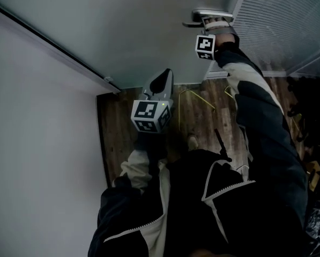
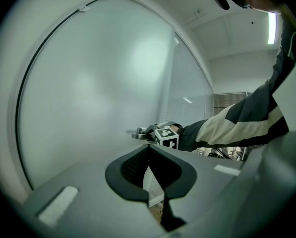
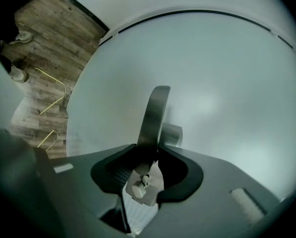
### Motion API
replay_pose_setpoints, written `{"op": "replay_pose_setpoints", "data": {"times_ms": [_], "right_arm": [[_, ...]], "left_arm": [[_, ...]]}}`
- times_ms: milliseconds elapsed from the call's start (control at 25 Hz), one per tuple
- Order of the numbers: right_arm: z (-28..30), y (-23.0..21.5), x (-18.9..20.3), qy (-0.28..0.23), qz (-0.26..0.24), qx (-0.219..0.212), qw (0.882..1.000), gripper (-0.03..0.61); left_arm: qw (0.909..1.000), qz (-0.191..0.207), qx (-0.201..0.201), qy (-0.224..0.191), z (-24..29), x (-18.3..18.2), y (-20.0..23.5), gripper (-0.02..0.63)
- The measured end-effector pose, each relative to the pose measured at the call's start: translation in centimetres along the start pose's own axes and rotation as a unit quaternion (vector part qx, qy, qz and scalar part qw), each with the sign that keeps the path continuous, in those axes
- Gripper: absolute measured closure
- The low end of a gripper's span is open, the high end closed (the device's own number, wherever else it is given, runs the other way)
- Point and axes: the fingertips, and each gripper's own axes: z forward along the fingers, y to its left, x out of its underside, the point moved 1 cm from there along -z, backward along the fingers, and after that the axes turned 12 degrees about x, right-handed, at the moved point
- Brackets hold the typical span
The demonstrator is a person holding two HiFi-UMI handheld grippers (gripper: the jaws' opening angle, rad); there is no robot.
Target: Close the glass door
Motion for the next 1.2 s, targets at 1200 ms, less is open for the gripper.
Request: {"op": "replay_pose_setpoints", "data": {"times_ms": [1200], "right_arm": [[5.7,-1.4,0.5,0.006,0.04,0.005,0.999,0.434]], "left_arm": [[0.9979,-0.012,-0.064,0.009,-2.8,1.9,2.1,0.612]]}}
